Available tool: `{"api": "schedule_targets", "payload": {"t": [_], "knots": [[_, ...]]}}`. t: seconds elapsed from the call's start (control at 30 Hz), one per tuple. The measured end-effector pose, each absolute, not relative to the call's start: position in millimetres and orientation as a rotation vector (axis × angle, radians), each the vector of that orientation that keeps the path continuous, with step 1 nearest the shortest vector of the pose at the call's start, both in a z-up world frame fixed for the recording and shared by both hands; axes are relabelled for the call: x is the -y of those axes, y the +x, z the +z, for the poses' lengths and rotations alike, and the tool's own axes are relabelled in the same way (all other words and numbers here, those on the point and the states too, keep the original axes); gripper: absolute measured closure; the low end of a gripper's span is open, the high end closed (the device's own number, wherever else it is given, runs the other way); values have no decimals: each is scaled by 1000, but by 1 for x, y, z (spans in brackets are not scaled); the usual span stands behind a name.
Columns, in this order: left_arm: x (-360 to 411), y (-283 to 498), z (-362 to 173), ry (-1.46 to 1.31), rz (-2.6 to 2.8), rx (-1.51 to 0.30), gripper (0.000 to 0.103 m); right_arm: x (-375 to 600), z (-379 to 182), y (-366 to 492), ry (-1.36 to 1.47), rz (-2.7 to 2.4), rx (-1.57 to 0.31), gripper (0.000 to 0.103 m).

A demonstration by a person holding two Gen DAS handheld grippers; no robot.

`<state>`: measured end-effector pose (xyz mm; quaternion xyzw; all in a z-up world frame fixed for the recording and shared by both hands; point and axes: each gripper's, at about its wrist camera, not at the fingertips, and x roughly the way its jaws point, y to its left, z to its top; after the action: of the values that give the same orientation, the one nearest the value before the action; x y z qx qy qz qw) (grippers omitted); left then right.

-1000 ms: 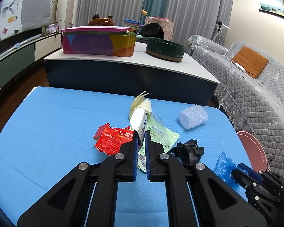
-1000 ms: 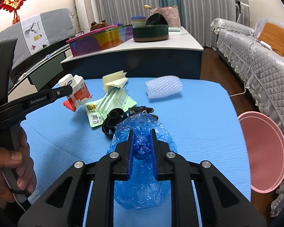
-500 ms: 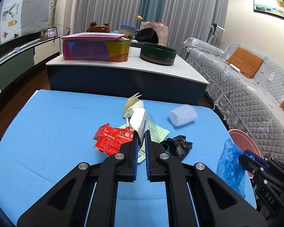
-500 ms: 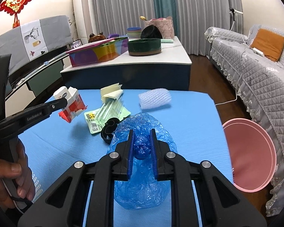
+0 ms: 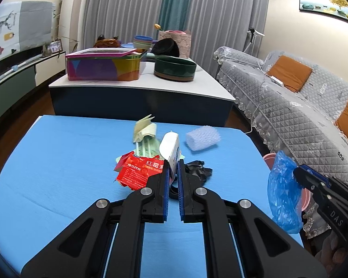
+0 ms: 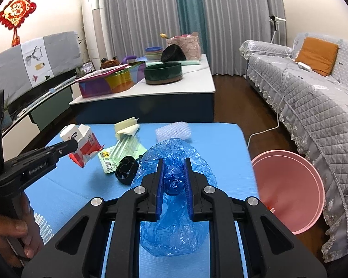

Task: Collect trash
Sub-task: 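Close the left tool on the red wrapper and white tube while right tool lifts the blue bag, then carry both items over the pink bin and open both tools to drop them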

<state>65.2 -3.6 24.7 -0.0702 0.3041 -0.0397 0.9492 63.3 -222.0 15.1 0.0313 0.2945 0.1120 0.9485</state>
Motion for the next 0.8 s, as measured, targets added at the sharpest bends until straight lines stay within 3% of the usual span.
{"api": "schedule_targets", "payload": {"t": [0.8], "knots": [[64, 58, 37, -117, -172, -622, 96, 304, 43, 56, 140, 74, -530, 87]]}}
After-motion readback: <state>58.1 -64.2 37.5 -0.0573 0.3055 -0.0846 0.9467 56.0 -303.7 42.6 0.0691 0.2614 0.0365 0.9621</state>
